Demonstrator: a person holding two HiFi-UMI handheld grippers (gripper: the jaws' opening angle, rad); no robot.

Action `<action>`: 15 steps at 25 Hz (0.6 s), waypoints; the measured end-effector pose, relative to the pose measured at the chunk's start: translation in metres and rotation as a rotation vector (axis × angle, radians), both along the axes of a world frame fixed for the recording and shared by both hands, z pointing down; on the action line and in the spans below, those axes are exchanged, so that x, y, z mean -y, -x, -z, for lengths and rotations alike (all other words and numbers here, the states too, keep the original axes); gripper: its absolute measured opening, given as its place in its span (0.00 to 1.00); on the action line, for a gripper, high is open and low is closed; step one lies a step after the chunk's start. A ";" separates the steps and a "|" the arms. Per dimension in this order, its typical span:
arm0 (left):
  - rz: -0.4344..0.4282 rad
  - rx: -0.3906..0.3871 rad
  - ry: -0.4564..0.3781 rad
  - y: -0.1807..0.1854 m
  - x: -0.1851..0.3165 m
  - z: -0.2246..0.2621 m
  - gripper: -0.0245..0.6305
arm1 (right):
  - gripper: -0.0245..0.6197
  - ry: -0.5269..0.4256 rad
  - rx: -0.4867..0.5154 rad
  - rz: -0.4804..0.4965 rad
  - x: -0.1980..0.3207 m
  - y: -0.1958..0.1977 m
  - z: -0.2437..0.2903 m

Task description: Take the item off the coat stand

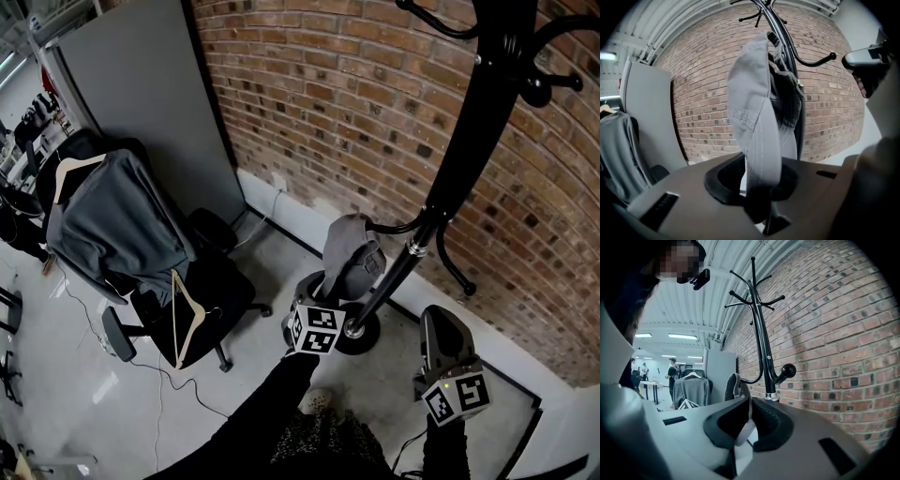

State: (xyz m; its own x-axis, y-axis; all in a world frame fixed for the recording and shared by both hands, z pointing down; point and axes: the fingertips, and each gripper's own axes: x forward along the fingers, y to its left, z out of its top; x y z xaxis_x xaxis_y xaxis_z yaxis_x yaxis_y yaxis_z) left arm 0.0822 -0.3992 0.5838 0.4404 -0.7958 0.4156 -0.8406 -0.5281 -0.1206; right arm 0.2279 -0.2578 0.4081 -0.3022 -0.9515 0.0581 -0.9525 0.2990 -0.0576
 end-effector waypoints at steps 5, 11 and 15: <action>0.040 0.015 -0.025 0.013 0.004 0.008 0.11 | 0.05 -0.007 0.008 0.005 0.000 0.000 0.003; 0.086 0.000 -0.047 0.030 0.007 0.020 0.11 | 0.05 -0.017 0.010 0.015 0.001 0.002 0.008; 0.109 -0.032 -0.072 0.039 0.011 0.034 0.11 | 0.05 -0.025 0.014 0.022 0.002 0.003 0.011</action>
State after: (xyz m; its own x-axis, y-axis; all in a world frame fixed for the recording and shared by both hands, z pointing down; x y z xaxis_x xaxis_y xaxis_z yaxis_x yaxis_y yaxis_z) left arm 0.0430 -0.4101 0.5499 0.3619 -0.8669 0.3428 -0.8965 -0.4245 -0.1270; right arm 0.2250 -0.2596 0.3974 -0.3240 -0.9456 0.0304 -0.9447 0.3217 -0.0628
